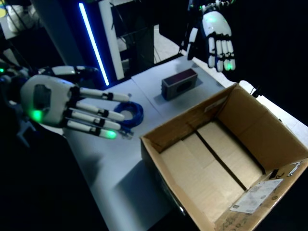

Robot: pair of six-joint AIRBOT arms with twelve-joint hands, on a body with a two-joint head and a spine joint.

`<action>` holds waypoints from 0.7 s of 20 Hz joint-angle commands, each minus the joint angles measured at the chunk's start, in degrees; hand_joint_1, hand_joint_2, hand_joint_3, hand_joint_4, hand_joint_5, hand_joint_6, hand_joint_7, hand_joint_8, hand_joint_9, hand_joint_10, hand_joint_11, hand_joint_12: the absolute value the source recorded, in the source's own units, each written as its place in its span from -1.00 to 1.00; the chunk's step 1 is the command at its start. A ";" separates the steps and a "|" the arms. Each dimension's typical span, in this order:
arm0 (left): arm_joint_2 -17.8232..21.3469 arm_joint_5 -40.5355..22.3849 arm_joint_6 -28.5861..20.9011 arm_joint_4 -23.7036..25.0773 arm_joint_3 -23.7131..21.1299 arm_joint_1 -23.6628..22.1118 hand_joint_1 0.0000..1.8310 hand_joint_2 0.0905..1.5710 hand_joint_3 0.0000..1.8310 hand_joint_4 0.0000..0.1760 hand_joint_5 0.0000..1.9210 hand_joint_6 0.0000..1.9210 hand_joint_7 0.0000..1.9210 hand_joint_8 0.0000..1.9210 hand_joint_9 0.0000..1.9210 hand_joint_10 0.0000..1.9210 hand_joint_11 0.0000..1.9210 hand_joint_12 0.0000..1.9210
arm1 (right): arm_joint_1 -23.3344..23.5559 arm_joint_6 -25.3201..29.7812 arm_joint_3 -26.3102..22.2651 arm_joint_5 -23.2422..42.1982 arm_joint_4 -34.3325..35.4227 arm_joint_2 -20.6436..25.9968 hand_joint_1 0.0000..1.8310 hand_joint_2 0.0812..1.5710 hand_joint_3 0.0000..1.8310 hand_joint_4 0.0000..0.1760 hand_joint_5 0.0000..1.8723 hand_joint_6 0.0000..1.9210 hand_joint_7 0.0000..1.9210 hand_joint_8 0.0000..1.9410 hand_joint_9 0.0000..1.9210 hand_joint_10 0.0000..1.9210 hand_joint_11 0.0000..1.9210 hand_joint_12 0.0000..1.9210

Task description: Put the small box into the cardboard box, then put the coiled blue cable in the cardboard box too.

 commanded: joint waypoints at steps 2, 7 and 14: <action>-0.50 -5.37 0.24 1.85 0.29 -1.76 -0.85 0.16 -1.00 1.00 -0.94 -1.00 -1.00 -1.00 -1.00 -1.00 -1.00 -1.00 | 0.73 0.17 0.26 6.86 0.88 -0.05 -0.78 0.45 -1.00 1.00 -0.93 -1.00 -0.98 -1.00 -1.00 -1.00 -1.00 -1.00; -2.97 3.13 0.22 10.77 2.05 -11.37 -0.46 0.01 -1.00 1.00 -0.82 -0.99 -0.97 -1.00 -1.00 -1.00 -1.00 -1.00 | 0.75 0.17 0.53 6.70 0.88 -0.44 -0.77 0.52 -0.99 1.00 -0.89 -0.99 -0.97 -1.00 -1.00 -1.00 -1.00 -1.00; -10.47 14.92 -8.22 20.73 8.31 -20.02 -0.13 0.09 -1.00 0.18 -0.42 -1.00 -0.24 -0.94 -0.45 -0.66 -1.00 0.49 | 0.75 0.17 0.55 6.63 0.81 -0.50 -0.84 0.57 -0.99 1.00 -0.88 -1.00 -0.94 -1.00 -1.00 -1.00 -1.00 -1.00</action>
